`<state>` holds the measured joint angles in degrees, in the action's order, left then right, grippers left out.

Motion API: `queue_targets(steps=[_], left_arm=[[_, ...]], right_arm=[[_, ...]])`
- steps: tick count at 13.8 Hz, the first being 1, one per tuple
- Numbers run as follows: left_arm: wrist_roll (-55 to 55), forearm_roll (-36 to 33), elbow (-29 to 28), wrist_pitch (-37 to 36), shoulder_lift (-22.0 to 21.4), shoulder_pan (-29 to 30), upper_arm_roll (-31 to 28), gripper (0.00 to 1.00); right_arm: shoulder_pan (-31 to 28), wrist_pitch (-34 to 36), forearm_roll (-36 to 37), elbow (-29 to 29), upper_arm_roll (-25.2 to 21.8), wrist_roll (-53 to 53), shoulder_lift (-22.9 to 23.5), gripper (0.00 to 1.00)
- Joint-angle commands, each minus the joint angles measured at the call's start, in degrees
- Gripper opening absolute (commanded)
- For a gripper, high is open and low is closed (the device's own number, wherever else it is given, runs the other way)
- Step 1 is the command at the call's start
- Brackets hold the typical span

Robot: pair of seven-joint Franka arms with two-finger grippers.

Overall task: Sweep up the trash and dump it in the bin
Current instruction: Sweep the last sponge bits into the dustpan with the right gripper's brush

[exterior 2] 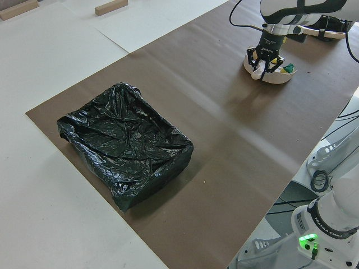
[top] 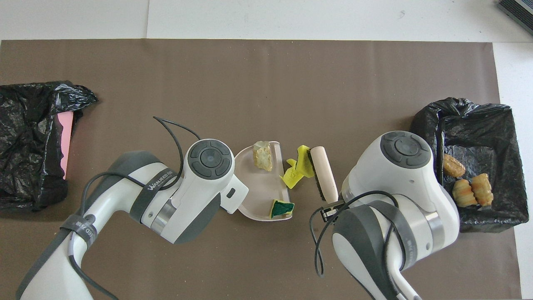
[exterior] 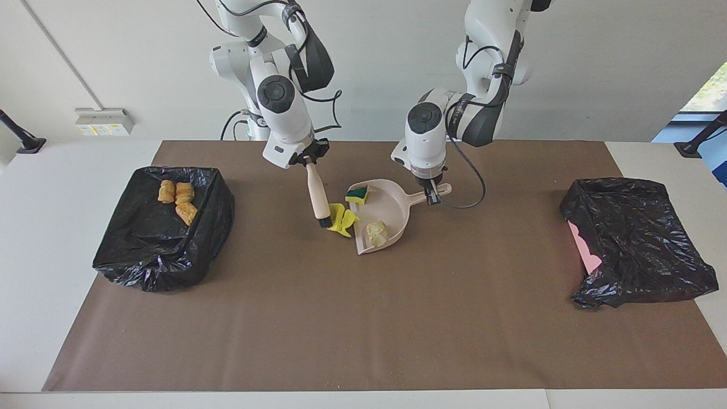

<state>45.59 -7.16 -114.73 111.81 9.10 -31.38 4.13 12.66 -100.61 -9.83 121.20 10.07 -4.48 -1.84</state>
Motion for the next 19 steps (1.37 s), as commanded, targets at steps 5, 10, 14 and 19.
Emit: queue_targets(steps=[5,10,14,19], left_arm=[[-1.12,-1.10,-2.25,0.60,-2.34,-0.61,-0.52,0.00],[-1.12,-1.02,-2.34,0.78,-2.34,-0.44,-0.43,0.00],[-0.68,-1.02,-2.34,1.30,-2.34,-0.17,-0.43,0.00],[3.35,-1.02,-2.43,3.50,-1.99,1.05,-0.43,0.00]], right_arm=[[3.77,-10.21,-2.80,3.78,0.48,-0.70,5.18,0.00],[6.32,-9.61,-17.68,0.98,0.48,-5.25,4.31,0.00],[5.89,-2.16,-12.35,0.09,0.13,-10.37,-0.17,0.00],[7.38,6.81,3.04,-1.48,0.57,-14.05,-2.89,0.00]])
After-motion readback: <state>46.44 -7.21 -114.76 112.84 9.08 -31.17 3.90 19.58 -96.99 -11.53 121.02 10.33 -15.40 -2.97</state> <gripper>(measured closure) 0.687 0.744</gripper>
